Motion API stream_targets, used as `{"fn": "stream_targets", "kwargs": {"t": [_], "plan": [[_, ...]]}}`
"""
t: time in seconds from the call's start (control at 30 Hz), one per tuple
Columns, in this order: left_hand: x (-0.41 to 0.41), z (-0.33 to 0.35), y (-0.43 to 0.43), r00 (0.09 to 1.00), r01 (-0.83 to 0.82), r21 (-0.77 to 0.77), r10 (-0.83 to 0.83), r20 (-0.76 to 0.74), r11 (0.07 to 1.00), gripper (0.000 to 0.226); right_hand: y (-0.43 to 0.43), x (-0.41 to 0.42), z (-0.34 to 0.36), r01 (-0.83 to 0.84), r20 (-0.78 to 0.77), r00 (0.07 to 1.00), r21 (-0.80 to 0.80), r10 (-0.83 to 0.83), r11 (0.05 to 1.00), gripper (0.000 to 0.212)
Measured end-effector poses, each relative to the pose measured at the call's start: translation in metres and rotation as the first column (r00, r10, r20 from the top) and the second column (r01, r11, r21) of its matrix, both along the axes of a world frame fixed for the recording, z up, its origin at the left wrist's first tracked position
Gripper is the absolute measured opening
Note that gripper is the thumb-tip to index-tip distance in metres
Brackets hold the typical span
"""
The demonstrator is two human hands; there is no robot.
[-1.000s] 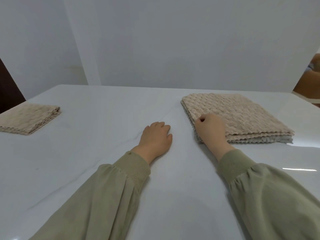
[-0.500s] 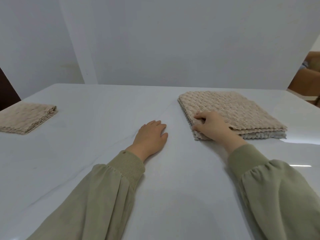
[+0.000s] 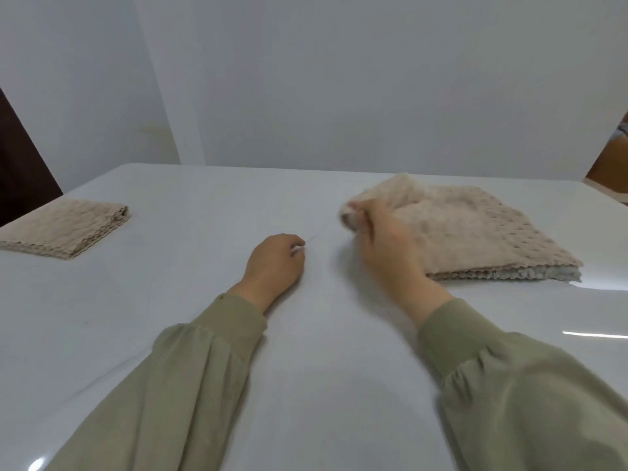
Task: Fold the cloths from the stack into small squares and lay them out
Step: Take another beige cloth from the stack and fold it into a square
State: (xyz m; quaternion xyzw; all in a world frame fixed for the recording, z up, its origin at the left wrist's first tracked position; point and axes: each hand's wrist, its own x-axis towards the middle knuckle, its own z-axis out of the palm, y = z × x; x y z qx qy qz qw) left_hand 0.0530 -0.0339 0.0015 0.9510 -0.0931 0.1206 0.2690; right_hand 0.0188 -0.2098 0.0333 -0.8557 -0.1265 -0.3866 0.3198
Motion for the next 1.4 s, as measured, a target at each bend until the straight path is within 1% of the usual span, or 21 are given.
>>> {"fn": "stream_targets", "kwargs": {"t": [0.07, 0.1, 0.13, 0.2, 0.27, 0.33, 0.4, 0.47, 0.57, 0.63, 0.73, 0.83, 0.9, 0.93, 1.0, 1.07, 1.13, 1.2, 1.3, 1.37, 1.4], "plan": [[0.002, 0.001, 0.025, 0.997, -0.071, -0.075, 0.071, -0.004, 0.995, 0.026, 0.022, -0.001, -0.01, -0.067, -0.039, 0.998, -0.297, 0.059, 0.953, 0.031], [0.0, 0.001, 0.037, 0.995, -0.095, -0.126, 0.093, -0.019, 0.988, 0.026, 0.027, -0.003, -0.015, -0.068, -0.16, 0.987, -0.416, 0.001, 0.907, 0.043], [-0.003, 0.002, 0.048, 0.994, -0.107, -0.175, 0.102, -0.038, 0.979, 0.025, 0.026, -0.002, -0.02, -0.045, -0.3, 0.946, -0.499, -0.124, 0.866, 0.059], [-0.009, 0.003, 0.063, 0.994, -0.105, -0.21, 0.096, -0.054, 0.972, 0.025, 0.017, 0.004, -0.024, 0.017, -0.481, 0.807, -0.56, -0.342, 0.828, 0.076], [-0.013, 0.003, 0.073, 0.995, -0.098, -0.202, 0.089, -0.054, 0.974, 0.024, 0.013, 0.01, -0.026, 0.045, -0.543, 0.742, -0.545, -0.393, 0.837, 0.062], [-0.014, 0.002, 0.083, 0.993, -0.111, -0.238, 0.099, -0.063, 0.965, 0.022, 0.017, 0.013, -0.024, 0.047, -0.537, 0.781, -0.459, -0.319, 0.887, 0.032], [-0.012, 0.003, 0.093, 0.99, -0.135, -0.3, 0.12, -0.07, 0.944, 0.021, 0.026, 0.013, -0.022, 0.043, -0.513, 0.826, -0.357, -0.235, 0.933, 0.017], [-0.009, 0.006, 0.101, 0.987, -0.162, -0.361, 0.154, -0.052, 0.918, 0.024, 0.041, 0.013, -0.023, 0.006, -0.485, 0.86, -0.3, -0.158, 0.954, 0.015], [-0.008, 0.013, 0.111, 0.977, -0.201, -0.435, 0.21, -0.027, 0.878, 0.027, 0.073, 0.009, -0.025, -0.203, -0.424, 0.9, -0.204, 0.1, 0.958, 0.014], [-0.01, 0.013, 0.118, 0.975, -0.208, -0.459, 0.222, -0.023, 0.864, 0.026, 0.089, 0.011, -0.029, -0.285, -0.317, 0.926, -0.23, 0.205, 0.931, 0.014], [-0.015, 0.009, 0.122, 0.985, -0.17, -0.457, 0.17, -0.042, 0.873, 0.026, 0.086, 0.02, -0.031, -0.161, -0.21, 0.973, -0.314, 0.097, 0.936, 0.026], [-0.025, 0.011, 0.113, 0.997, -0.083, -0.414, 0.073, -0.038, 0.906, 0.028, 0.069, 0.012, -0.025, -0.115, -0.146, 0.986, -0.207, 0.085, 0.972, 0.033], [-0.032, 0.014, 0.106, 0.997, 0.015, -0.358, -0.039, -0.06, 0.934, 0.028, 0.061, 0.004, -0.022, -0.203, -0.229, 0.961, -0.197, 0.157, 0.959, 0.042], [-0.035, 0.016, 0.103, 0.986, 0.077, -0.329, -0.12, -0.114, 0.941, 0.03, 0.059, 0.0, -0.022, -0.262, -0.328, 0.929, -0.259, 0.171, 0.93, 0.051], [-0.04, 0.018, 0.098, 0.94, 0.192, -0.218, -0.243, -0.24, 0.957, 0.045, 0.057, -0.005, -0.029, -0.364, -0.492, 0.862, -0.433, 0.123, 0.825, 0.068], [-0.042, 0.019, 0.097, 0.931, 0.252, -0.071, -0.262, -0.256, 0.965, 0.063, 0.056, -0.004, -0.034, -0.413, -0.556, 0.824, -0.464, 0.106, 0.784, 0.068], [-0.042, 0.019, 0.096, 0.947, 0.251, -0.024, -0.25, -0.201, 0.968, 0.066, 0.054, 0.001, -0.034, -0.373, -0.501, 0.857, -0.44, 0.122, 0.817, 0.056], [-0.041, 0.016, 0.094, 0.965, 0.234, -0.006, -0.233, -0.121, 0.972, 0.06, 0.05, 0.01, -0.032, -0.236, -0.361, 0.931, -0.482, 0.054, 0.844, 0.045], [-0.041, 0.011, 0.088, 0.973, 0.228, 0.017, -0.227, -0.038, 0.974, 0.059, 0.04, 0.016, -0.028, -0.087, -0.314, 0.947, -0.459, -0.07, 0.884, 0.065], [-0.041, 0.01, 0.085, 0.974, 0.226, 0.015, -0.226, -0.016, 0.974, 0.056, 0.037, 0.013, -0.027, -0.149, -0.301, 0.954, -0.43, 0.014, 0.891, 0.071], [-0.04, 0.01, 0.085, 0.973, 0.23, 0.008, -0.23, -0.01, 0.973, 0.054, 0.037, 0.011, -0.027, -0.211, -0.258, 0.961, -0.434, 0.103, 0.876, 0.065]]}}
